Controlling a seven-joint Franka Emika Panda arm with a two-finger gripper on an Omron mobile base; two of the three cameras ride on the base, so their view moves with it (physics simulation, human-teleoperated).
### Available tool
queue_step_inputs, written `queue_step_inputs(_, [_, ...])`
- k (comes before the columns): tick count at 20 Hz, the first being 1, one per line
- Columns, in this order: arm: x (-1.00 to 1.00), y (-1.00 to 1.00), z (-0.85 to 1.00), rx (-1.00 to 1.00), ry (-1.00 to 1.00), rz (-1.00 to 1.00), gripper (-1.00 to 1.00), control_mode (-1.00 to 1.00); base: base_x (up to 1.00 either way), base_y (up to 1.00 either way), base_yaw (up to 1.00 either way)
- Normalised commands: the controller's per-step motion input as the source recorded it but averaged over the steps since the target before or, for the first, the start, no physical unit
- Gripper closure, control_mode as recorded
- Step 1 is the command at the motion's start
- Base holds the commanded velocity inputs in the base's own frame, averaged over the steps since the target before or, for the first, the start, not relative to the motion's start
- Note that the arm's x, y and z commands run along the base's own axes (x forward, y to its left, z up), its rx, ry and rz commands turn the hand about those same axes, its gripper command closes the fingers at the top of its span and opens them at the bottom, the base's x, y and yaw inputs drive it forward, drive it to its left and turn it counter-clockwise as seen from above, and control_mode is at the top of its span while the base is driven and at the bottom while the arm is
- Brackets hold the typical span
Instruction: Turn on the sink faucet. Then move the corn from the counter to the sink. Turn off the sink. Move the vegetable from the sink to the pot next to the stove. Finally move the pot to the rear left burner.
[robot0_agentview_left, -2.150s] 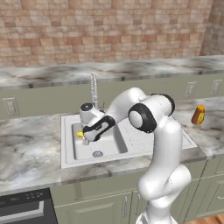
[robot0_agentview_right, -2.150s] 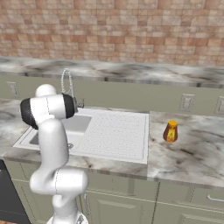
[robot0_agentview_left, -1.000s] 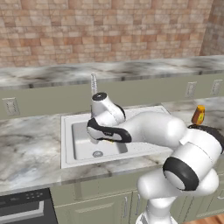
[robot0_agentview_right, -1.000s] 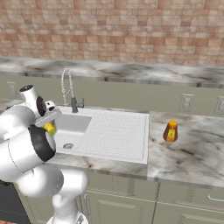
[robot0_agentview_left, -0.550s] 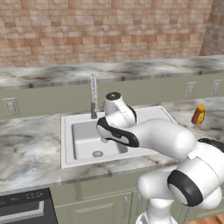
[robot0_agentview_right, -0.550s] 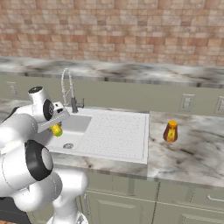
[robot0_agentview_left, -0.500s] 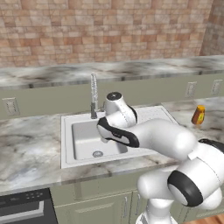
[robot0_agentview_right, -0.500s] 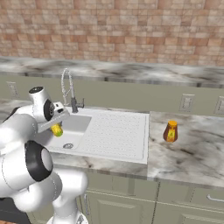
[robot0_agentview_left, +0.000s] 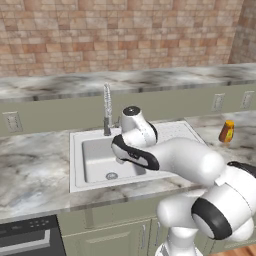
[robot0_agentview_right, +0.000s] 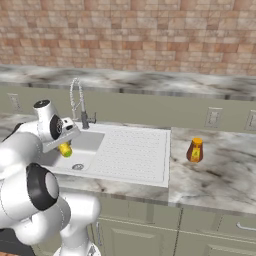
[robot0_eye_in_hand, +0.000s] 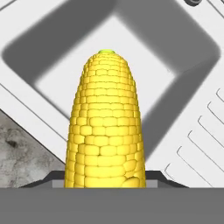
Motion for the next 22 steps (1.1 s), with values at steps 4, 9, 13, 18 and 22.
queue_step_inputs(4, [0.00, 0.00, 0.00, 0.00, 0.00, 0.00, 1.00, 1.00, -0.21, 0.00, -0.40])
queue_step_inputs(9, [0.00, 0.00, 0.00, 0.00, 0.00, 0.00, 1.00, 1.00, -0.25, 0.00, -0.52])
queue_step_inputs(13, [0.00, 0.00, 0.00, 0.00, 0.00, 0.00, 1.00, 1.00, -0.40, 0.05, -0.48])
queue_step_inputs(18, [0.00, 0.00, 0.00, 0.00, 0.00, 0.00, 1.00, 1.00, -0.69, 0.27, -0.42])
queue_step_inputs(22, [0.00, 0.00, 0.00, 0.00, 0.00, 0.00, 1.00, 1.00, -0.44, 0.07, -0.59])
